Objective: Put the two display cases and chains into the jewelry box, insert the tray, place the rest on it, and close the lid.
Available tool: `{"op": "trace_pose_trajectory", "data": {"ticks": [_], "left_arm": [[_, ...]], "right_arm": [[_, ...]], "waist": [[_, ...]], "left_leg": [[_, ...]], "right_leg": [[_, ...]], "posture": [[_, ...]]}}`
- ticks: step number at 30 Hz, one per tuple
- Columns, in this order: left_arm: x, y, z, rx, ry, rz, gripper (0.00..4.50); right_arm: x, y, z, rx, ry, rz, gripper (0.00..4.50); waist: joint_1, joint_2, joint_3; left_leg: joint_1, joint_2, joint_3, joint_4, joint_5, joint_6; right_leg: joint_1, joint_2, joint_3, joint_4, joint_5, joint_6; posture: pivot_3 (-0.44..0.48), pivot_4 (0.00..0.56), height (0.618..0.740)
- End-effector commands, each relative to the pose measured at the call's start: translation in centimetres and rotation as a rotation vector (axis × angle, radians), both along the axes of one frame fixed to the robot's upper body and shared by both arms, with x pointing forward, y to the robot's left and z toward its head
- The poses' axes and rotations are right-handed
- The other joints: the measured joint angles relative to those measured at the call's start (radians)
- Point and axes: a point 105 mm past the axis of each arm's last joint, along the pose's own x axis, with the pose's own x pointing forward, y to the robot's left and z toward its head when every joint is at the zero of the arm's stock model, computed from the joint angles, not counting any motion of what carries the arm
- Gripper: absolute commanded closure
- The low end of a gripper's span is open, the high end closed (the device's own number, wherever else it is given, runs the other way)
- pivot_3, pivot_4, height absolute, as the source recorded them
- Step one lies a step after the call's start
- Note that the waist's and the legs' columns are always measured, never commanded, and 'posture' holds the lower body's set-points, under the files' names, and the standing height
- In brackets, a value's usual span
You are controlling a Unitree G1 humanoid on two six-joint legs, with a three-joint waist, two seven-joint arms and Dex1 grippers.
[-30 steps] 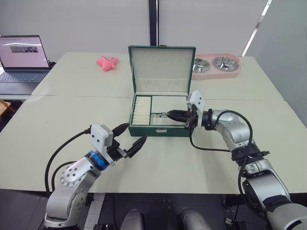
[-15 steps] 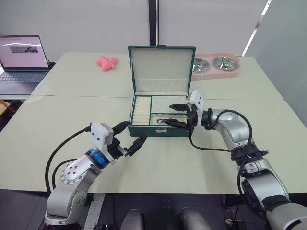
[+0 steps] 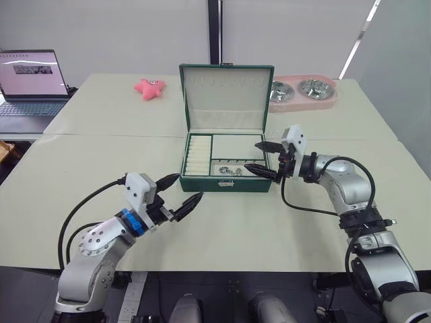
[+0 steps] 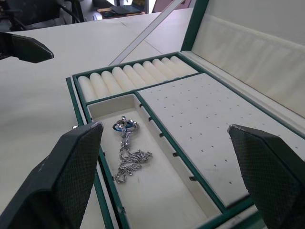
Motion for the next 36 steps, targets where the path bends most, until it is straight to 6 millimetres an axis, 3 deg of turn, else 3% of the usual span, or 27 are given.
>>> {"op": "trace_pose_trajectory", "data": {"ticks": [1, 6, 11, 20, 25, 29, 31, 34, 36], "left_arm": [[0.3, 4.7, 1.1, 0.037, -0.037, 0.113, 0.0], [0.6, 9.9, 0.9, 0.084, -0.024, 0.259, 0.0], [0.6, 13.4, 0.5, 0.122, -0.009, 0.358, 0.0], [0.9, 16.6, 0.6, 0.138, -0.007, 0.441, 0.0], [1.9, 16.0, 0.6, 0.139, -0.012, 0.427, 0.0], [3.5, 13.8, 0.5, 0.121, -0.026, 0.383, 0.0], [4.4, 12.6, 0.6, 0.108, -0.033, 0.36, 0.4], [5.7, 11.2, 0.7, 0.102, -0.04, 0.336, 1.2], [6.5, 10.5, 0.8, 0.089, -0.045, 0.324, 1.84]], "right_arm": [[-0.2, -3.8, 1.2, 0.033, -0.04, -0.109, 0.04], [-1.2, -9.6, -0.6, -0.006, -0.008, -0.286, 0.04], [-2.4, -13.6, -1.9, -0.013, 0.015, -0.434, 0.04], [-4.8, -17.3, -5.1, -0.015, 0.079, -0.59, 0.04], [-4.3, -17.4, -5.3, 0.002, 0.061, -0.626, 0.04], [-3.1, -15.2, -4.6, 0.023, 0.033, -0.579, 0.04], [-2.3, -13.7, -4.2, 0.027, 0.02, -0.544, 0.0], [-1.4, -11.6, -3.9, 0.027, 0.02, -0.484, 0.61], [-0.7, -10.2, -3.9, 0.019, 0.024, -0.452, 1.29]], "waist": [[0.0, 0.0, 0.0], [0.003, 0.0, 0.001], [0.0, 0.001, 0.001], [0.0, 0.002, 0.001], [-0.001, 0.002, 0.002], [-0.001, 0.002, 0.002], [-0.001, 0.002, 0.002], [0.0, 0.002, 0.002], [0.0, 0.002, 0.002]], "left_leg": [[0.0, 0.0, 0.0, 0.0, 0.0, 0.0], [0.0, -0.001, 0.001, 0.0, 0.0, 0.0], [0.0, 0.0, 0.001, 0.0, 0.0, 0.0], [0.0, 0.0, 0.001, -0.001, 0.0, 0.0], [0.0, 0.0, 0.001, 0.0, 0.0, 0.0], [0.001, 0.0, 0.001, 0.0, 0.0, 0.0], [0.0, 0.0, 0.001, 0.0, 0.0, 0.0], [0.0, 0.0, 0.001, 0.0, 0.0, 0.0], [0.0, 0.0, 0.001, 0.0, 0.0, 0.0]], "right_leg": [[0.0, 0.0, 0.0, 0.0, 0.0, 0.0], [0.0, -0.001, 0.0, -0.001, 0.0, 0.0], [0.0, 0.0, 0.0, 0.0, 0.0, 0.0], [0.0, 0.0, 0.0, 0.0, 0.0, 0.0], [0.0, 0.0, 0.001, 0.0, 0.0, 0.0], [0.0, 0.0, 0.001, 0.0, 0.0, 0.0], [0.0, 0.0, 0.001, 0.0, 0.0, 0.0], [0.0, 0.0, 0.0, 0.0, 0.0, 0.0], [0.0, 0.0, 0.0, 0.0, 0.0, 0.0]], "posture": [[0.0, 0.15, 0.74], [0.0, 0.15, 0.74], [0.0, 0.15, 0.74], [0.0, 0.15, 0.74], [0.0, 0.15, 0.74], [0.0, 0.15, 0.74], [0.0, 0.15, 0.74], [0.0, 0.15, 0.74], [0.0, 0.15, 0.74]]}}
